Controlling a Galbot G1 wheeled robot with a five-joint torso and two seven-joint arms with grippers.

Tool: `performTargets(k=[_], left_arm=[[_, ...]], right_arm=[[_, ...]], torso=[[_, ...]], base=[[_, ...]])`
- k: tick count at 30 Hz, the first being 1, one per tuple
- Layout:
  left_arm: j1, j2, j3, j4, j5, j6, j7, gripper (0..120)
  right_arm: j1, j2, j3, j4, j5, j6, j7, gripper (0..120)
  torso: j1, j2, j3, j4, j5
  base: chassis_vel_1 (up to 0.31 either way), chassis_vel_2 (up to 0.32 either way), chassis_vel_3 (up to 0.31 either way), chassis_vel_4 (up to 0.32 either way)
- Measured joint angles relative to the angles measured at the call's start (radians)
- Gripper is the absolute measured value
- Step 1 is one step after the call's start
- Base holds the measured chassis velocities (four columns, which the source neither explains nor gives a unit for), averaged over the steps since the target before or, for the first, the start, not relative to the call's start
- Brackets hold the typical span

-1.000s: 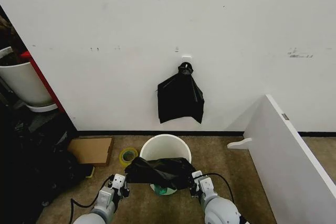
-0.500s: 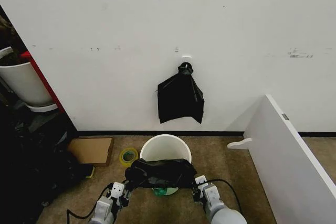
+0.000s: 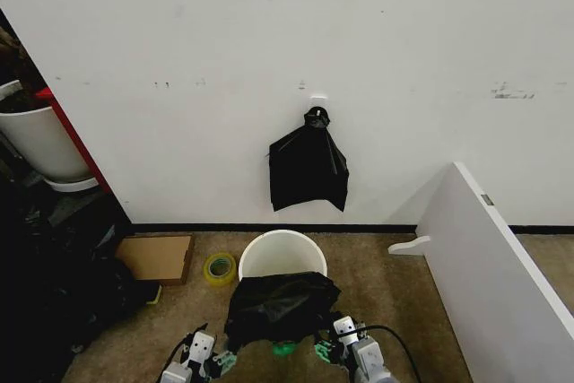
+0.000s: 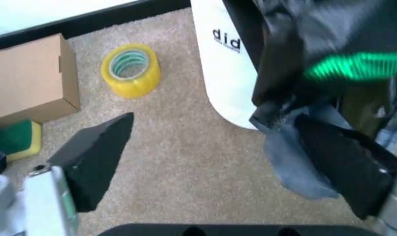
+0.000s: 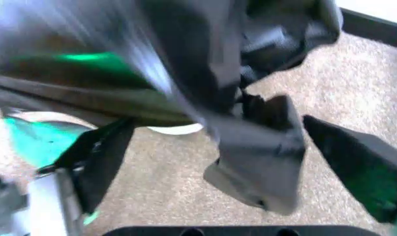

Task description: Place the garbage bag over the trash bin.

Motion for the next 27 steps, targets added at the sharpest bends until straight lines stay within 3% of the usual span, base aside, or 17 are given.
performTargets(k=[5,14,20,27], left_arm=[[0.021,0.024,-0.013,-0.014,-0.082,-0.095,0.072,100],[-0.013,0.084,-0.086,0.029,-0.265,-0.154,0.185,100],[-0.032,0.137,-0.164,0.055,-0.311,-0.166,0.228,100],[-0.069,0.147,-0.150,0.091,-0.261,-0.187,0.238,100]], right_arm=[[-0.029,0.004,0.009,0.008,-0.015,0.031,-0.007,100],[-0.073,0.010,0.029,0.055,-0.006,0.064,-0.012,100],[-0.127,0.000,0.049,0.109,-0.010,0.105,-0.024,100],[-0.206,-0.064,0.100,0.233,-0.045,0.139,-0.132,100]], torso=[[0.000,0.000,0.000,0.0000,0.0000],[0.000,0.000,0.000,0.0000,-0.0001],[0.000,0.000,0.000,-0.0002,0.0002],[0.000,0.000,0.000,-0.0002,-0.0002]], base=[[0.000,0.000,0.000,0.000],[0.000,0.000,0.000,0.000],[0.000,0.000,0.000,0.000],[0.000,0.000,0.000,0.000]])
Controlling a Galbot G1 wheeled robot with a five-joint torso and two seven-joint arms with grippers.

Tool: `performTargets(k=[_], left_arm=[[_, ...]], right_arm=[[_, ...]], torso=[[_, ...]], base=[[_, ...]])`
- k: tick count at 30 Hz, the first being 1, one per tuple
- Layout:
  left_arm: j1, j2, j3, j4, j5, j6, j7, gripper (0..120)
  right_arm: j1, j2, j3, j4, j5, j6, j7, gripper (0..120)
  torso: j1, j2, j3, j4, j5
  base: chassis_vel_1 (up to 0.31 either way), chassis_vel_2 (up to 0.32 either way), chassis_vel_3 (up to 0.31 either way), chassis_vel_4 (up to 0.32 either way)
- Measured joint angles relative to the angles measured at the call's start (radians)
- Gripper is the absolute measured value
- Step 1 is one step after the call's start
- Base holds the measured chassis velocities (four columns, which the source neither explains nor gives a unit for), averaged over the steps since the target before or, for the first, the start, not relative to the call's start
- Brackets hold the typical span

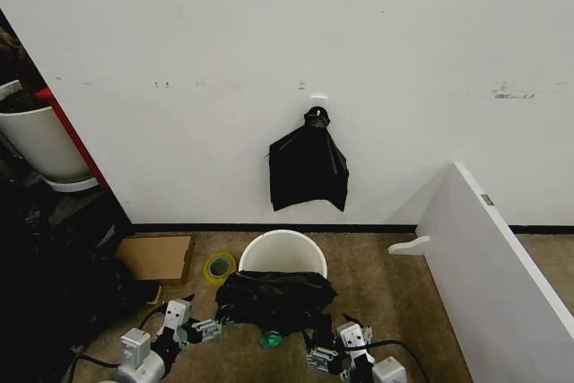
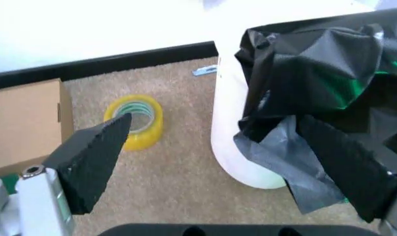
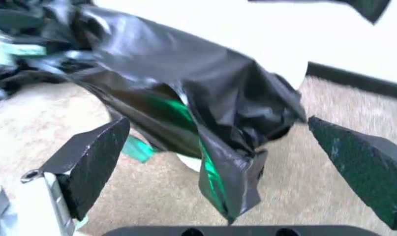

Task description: Place the garbage bag over the trash bin.

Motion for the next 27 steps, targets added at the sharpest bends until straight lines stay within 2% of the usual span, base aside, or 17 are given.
performTargets(k=[4,7,9,10,12,15,16,18,20,22,24,27], left_arm=[[-0.013,-0.021,0.018,0.021,0.045,-0.021,-0.002,100],[-0.012,-0.047,0.028,0.026,0.074,-0.035,-0.002,100],[-0.009,-0.055,0.032,0.027,0.086,-0.039,0.003,100],[-0.009,-0.055,0.032,0.027,0.086,-0.039,0.003,100],[0.003,-0.053,0.041,0.032,0.099,-0.047,0.033,100],[0.001,-0.047,0.053,0.053,0.122,-0.067,0.058,100],[-0.006,-0.048,0.057,0.062,0.127,-0.071,0.063,100],[-0.011,-0.050,0.060,0.067,0.129,-0.074,0.065,100],[-0.027,-0.057,0.065,0.074,0.136,-0.078,0.071,100],[-0.035,-0.055,0.066,0.076,0.138,-0.079,0.075,100],[-0.036,-0.052,0.066,0.077,0.138,-0.079,0.077,100],[-0.044,-0.043,0.065,0.085,0.141,-0.079,0.081,100]], right_arm=[[-0.021,-0.041,0.037,0.047,0.012,0.029,-0.031,100],[0.017,-0.081,0.092,0.082,0.152,0.028,-0.029,100],[0.076,-0.105,0.123,0.090,0.272,-0.010,-0.005,100],[0.076,-0.105,0.123,0.090,0.272,-0.010,-0.005,100],[0.260,-0.178,0.184,0.059,0.487,-0.124,0.027,100],[0.415,-0.246,0.201,-0.014,0.676,-0.220,0.056,100],[0.483,-0.264,0.184,-0.055,0.739,-0.252,0.059,100],[0.526,-0.270,0.168,-0.081,0.769,-0.274,0.058,100],[0.684,-0.262,0.093,-0.182,0.828,-0.342,0.047,100],[0.802,-0.234,0.010,-0.274,0.840,-0.371,0.038,100],[0.835,-0.224,-0.016,-0.302,0.839,-0.375,0.033,100],[0.995,-0.183,-0.161,-0.454,0.784,-0.376,-0.016,100]], torso=[[0.000,0.000,0.000,0.0000,0.0000],[0.000,0.000,0.000,0.0000,0.0001],[0.000,0.000,0.000,-0.0001,0.0004],[0.000,0.000,0.000,-0.0001,0.0004],[0.000,0.000,0.000,0.0004,0.0009],[0.000,0.000,0.000,0.0005,0.0002],[0.000,0.000,0.000,0.0003,0.0002],[0.000,0.000,0.000,0.0000,0.0002],[0.000,0.000,0.000,0.0002,0.0001],[0.000,0.000,0.000,0.0003,0.0003],[0.000,0.000,0.000,0.0004,0.0005],[0.000,0.000,0.000,0.0004,0.0002]], base=[[0.000,0.000,0.000,0.000],[0.000,0.000,0.000,0.000],[0.000,0.000,0.000,0.000],[0.000,0.000,0.000,0.000],[0.000,0.000,0.000,0.000],[0.000,0.000,0.000,0.000],[0.000,0.000,0.000,0.000],[0.000,0.000,0.000,0.000],[0.000,0.000,0.000,0.000],[0.000,0.000,0.000,0.000],[0.000,0.000,0.000,0.000],[0.000,0.000,0.000,0.000]])
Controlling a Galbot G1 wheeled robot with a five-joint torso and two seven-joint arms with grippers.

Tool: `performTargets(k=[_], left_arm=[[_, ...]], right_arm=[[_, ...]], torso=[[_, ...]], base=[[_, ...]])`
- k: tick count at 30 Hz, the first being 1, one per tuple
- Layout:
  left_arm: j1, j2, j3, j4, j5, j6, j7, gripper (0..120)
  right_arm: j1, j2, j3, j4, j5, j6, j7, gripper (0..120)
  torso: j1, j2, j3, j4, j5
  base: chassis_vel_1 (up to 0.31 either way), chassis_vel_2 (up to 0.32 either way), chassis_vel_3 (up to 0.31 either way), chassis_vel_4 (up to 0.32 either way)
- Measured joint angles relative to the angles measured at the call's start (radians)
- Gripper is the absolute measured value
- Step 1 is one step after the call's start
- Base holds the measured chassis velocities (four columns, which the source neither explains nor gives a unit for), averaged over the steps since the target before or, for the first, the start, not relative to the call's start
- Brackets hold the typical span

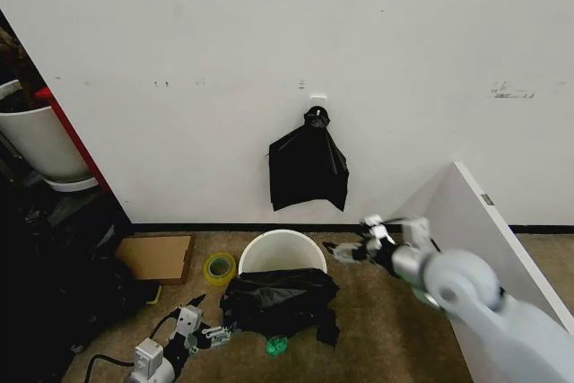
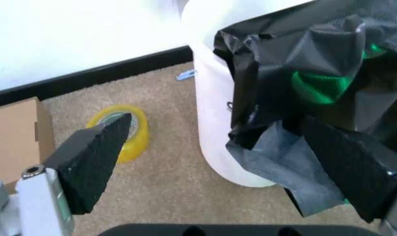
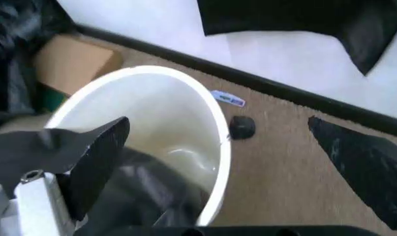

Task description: Place the garbage bag over the trash bin.

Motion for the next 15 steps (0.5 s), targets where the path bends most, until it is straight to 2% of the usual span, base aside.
performTargets(k=[1,3,8,15], left_arm=[[-0.004,0.000,0.000,0.000,0.000,0.000,0.002,100],[-0.006,0.000,0.001,0.000,0.000,0.000,0.002,100],[-0.032,-0.007,0.012,0.009,0.002,0.005,0.007,100],[-0.046,-0.004,0.012,0.019,0.002,0.005,0.015,100]], right_arm=[[0.044,0.007,-0.046,-0.045,-0.022,0.000,-0.021,100],[0.059,0.010,-0.061,-0.060,-0.028,0.000,-0.028,100],[0.203,0.044,-0.228,-0.218,-0.105,-0.007,-0.087,100],[0.277,0.106,-0.308,-0.354,-0.129,-0.006,-0.130,99]], torso=[[0.000,0.000,0.000,0.0001,-0.0001],[0.000,0.000,0.000,0.0000,-0.0001],[0.000,0.000,0.000,-0.0003,-0.0002],[0.000,0.000,0.000,-0.0003,-0.0003]], base=[[0.000,0.000,0.000,0.000],[0.000,0.000,0.000,0.000],[0.000,0.000,0.000,0.000],[0.000,0.000,0.000,0.000]])
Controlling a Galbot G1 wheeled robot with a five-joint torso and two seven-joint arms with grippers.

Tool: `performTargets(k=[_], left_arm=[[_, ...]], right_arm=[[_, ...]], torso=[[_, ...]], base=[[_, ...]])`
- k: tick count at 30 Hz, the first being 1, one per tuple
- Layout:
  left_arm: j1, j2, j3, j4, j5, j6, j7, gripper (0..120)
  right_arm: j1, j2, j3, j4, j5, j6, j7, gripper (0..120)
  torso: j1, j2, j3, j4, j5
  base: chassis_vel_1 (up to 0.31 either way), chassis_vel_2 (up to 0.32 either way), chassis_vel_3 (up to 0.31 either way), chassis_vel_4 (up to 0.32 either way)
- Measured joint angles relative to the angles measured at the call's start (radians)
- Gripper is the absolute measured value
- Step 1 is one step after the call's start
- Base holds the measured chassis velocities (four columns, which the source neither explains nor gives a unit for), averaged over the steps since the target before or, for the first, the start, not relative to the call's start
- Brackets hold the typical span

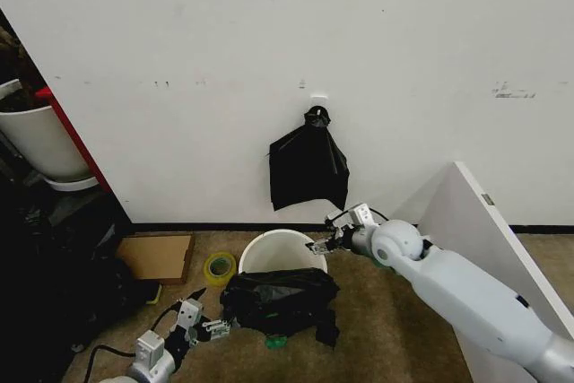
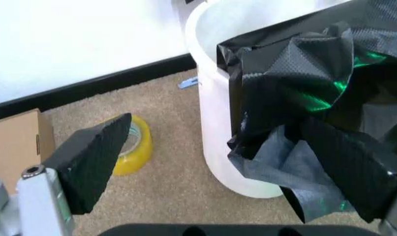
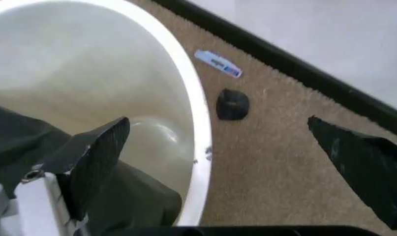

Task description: Place the garbage bag over the trash bin.

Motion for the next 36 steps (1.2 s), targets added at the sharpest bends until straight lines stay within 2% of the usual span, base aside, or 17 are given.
performTargets(k=[5,10,13,16,19,21,24,26,36], left_arm=[[0.000,0.008,-0.003,0.002,0.008,-0.008,0.032,100],[-0.016,0.031,-0.014,0.032,0.031,-0.052,0.157,100],[-0.039,0.038,-0.014,0.050,0.031,-0.078,0.214,100],[-0.091,0.055,-0.013,0.088,0.015,-0.122,0.321,100],[-0.103,0.074,-0.019,0.112,-0.002,-0.171,0.428,100],[-0.103,0.076,-0.020,0.114,-0.004,-0.176,0.437,100],[-0.099,0.092,-0.038,0.156,-0.043,-0.276,0.589,100],[-0.099,0.096,-0.049,0.175,-0.046,-0.304,0.627,100],[-0.108,0.099,-0.071,0.214,-0.059,-0.360,0.683,100]], right_arm=[[0.017,0.043,-0.021,-0.064,-0.008,0.001,-0.018,84],[0.011,0.058,-0.020,-0.077,-0.018,0.003,-0.020,62],[0.008,0.057,-0.017,-0.076,-0.018,0.004,-0.018,55],[0.002,0.052,-0.012,-0.069,-0.019,0.004,-0.016,41],[-0.002,0.054,-0.004,-0.069,-0.020,0.005,-0.015,29],[-0.002,0.054,-0.004,-0.069,-0.020,0.005,-0.015,29],[-0.001,0.066,0.003,-0.088,-0.026,0.005,-0.016,12],[0.000,0.071,0.002,-0.095,-0.030,0.006,-0.019,5],[0.002,0.086,-0.012,-0.116,-0.062,0.007,-0.033,2]], torso=[[0.000,0.000,0.000,0.0002,0.0002],[0.000,0.000,0.000,0.0001,0.0002],[0.000,0.000,0.000,0.0002,0.0001],[0.000,0.000,0.000,-0.0005,0.0001],[0.000,0.000,0.000,-0.0001,0.0002],[0.000,0.000,0.000,0.0000,0.0002],[0.000,0.000,0.000,0.0001,0.0002],[0.000,0.000,0.000,0.0001,0.0003],[0.000,0.000,0.000,-0.0001,0.0001]], base=[[0.000,0.000,0.000,0.000],[0.000,0.000,0.000,0.000],[0.000,0.000,0.000,0.000],[0.000,0.000,0.000,0.000],[0.000,0.000,0.000,0.000],[0.000,0.000,0.000,0.000],[0.000,0.000,0.000,0.000],[0.000,0.000,0.000,0.000],[0.000,0.000,0.000,0.000]])
